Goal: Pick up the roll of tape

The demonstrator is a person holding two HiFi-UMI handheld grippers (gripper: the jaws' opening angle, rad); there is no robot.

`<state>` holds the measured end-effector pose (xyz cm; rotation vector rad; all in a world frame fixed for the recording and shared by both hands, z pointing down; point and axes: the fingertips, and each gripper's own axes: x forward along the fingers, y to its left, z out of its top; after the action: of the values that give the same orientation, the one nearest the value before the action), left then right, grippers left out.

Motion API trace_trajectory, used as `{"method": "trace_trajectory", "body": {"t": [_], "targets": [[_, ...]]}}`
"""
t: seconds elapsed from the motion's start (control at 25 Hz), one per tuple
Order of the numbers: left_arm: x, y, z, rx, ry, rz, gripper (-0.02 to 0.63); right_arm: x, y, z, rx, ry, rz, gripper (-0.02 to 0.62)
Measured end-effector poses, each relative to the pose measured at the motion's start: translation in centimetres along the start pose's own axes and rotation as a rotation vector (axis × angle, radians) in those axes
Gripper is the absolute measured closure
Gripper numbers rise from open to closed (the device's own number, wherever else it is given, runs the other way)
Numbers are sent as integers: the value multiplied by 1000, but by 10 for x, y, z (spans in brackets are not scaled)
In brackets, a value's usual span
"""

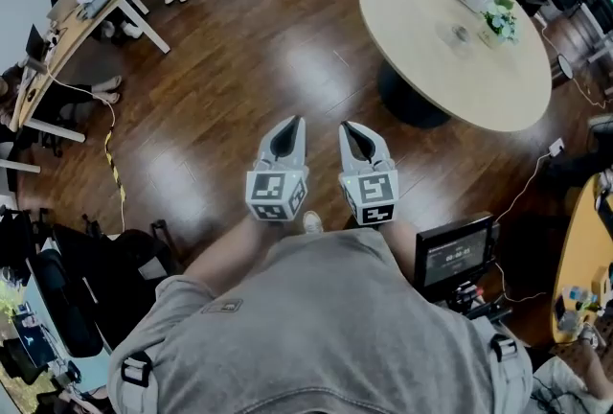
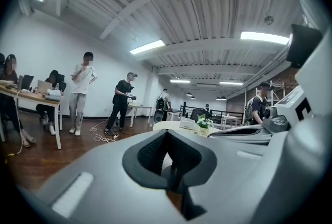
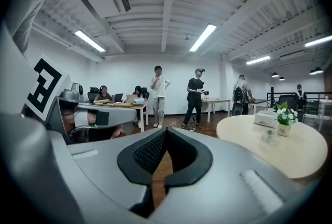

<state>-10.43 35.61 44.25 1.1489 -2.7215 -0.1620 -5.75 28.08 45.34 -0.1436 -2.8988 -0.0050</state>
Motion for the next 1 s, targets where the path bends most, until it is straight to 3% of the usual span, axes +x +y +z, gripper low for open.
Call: {"method": "trace_trajectory", "body": {"t": [0.24, 0.68, 1.0], "targets": [[48, 1, 1, -4, 20, -95, 606, 26, -27, 7, 23, 3, -87, 581], [177, -50, 11, 46, 53, -250, 606, 60, -149, 14, 79, -7, -228, 581], [250, -107, 9, 78, 71, -369, 607, 54, -232, 9, 115, -17, -348, 581]]}}
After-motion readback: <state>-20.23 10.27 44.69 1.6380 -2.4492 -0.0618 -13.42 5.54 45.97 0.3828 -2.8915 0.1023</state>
